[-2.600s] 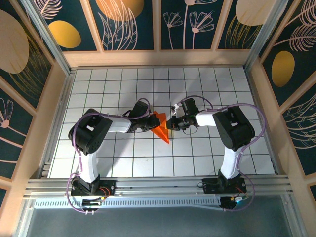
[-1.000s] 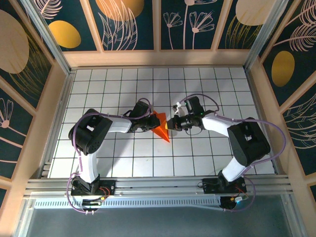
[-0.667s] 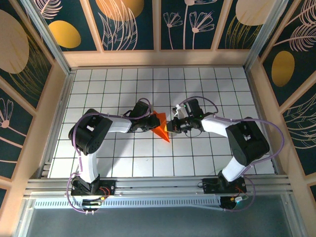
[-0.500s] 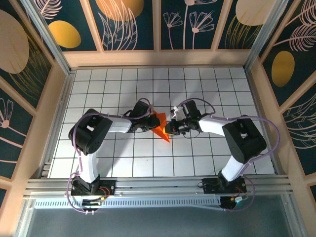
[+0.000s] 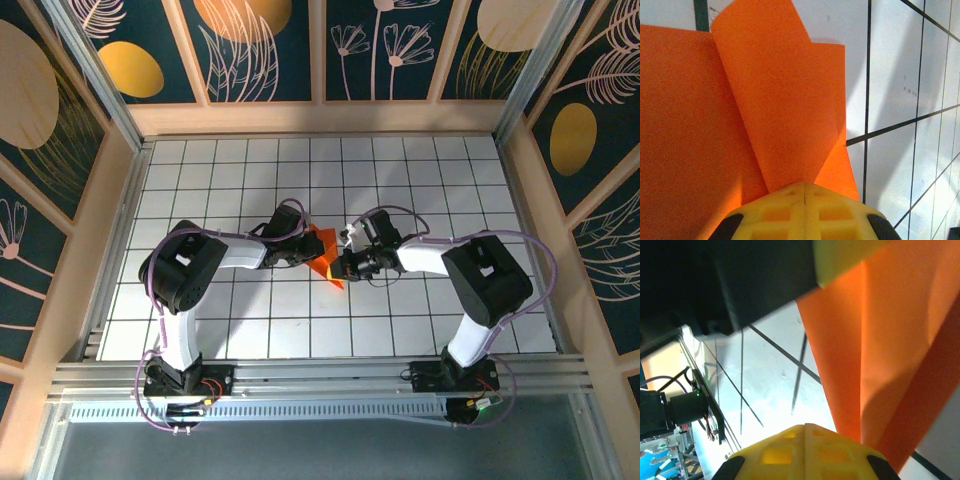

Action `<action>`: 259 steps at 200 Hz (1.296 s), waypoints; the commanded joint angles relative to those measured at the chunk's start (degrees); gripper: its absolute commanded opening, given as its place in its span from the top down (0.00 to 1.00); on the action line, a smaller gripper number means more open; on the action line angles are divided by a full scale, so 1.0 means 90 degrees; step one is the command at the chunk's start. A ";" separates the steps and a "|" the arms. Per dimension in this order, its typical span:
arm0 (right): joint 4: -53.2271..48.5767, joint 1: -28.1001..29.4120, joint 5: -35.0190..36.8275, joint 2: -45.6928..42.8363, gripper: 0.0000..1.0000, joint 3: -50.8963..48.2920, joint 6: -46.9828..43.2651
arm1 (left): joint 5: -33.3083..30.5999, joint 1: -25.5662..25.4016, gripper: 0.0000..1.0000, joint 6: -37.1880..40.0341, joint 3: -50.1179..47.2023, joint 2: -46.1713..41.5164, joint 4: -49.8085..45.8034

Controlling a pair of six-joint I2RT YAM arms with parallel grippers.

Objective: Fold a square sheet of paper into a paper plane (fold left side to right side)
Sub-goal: Fourth fold the wing at the center of the table.

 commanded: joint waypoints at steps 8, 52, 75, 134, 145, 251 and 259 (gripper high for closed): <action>0.0074 0.0050 0.0070 -0.0032 1.00 -0.0220 0.0112 | -0.0406 0.0015 1.00 0.0140 -0.0065 0.0154 -0.0571; 0.0260 0.0046 0.0012 -0.0036 1.00 -0.0359 0.0182 | -0.0396 0.0008 1.00 0.0140 -0.0065 0.0163 -0.0547; 0.0295 0.0052 0.0021 -0.0004 1.00 -0.0388 0.0183 | -0.0395 0.0006 1.00 0.0130 -0.0063 0.0169 -0.0553; 0.0214 0.0045 0.0129 0.0016 1.00 -0.0427 0.0144 | -0.0395 0.0009 1.00 0.0139 -0.0064 0.0174 -0.0556; 0.0200 0.0045 0.0119 0.0025 1.00 -0.0436 0.0134 | -0.0396 0.0008 1.00 0.0139 -0.0055 0.0174 -0.0566; 0.0063 0.0053 0.0224 0.0073 1.00 -0.0495 0.0058 | -0.0386 0.0019 1.00 0.0146 -0.0057 0.0193 -0.0566; 0.0074 0.0054 0.0217 0.0073 1.00 -0.0505 0.0066 | -0.0386 0.0010 1.00 0.0148 -0.0060 0.0192 -0.0566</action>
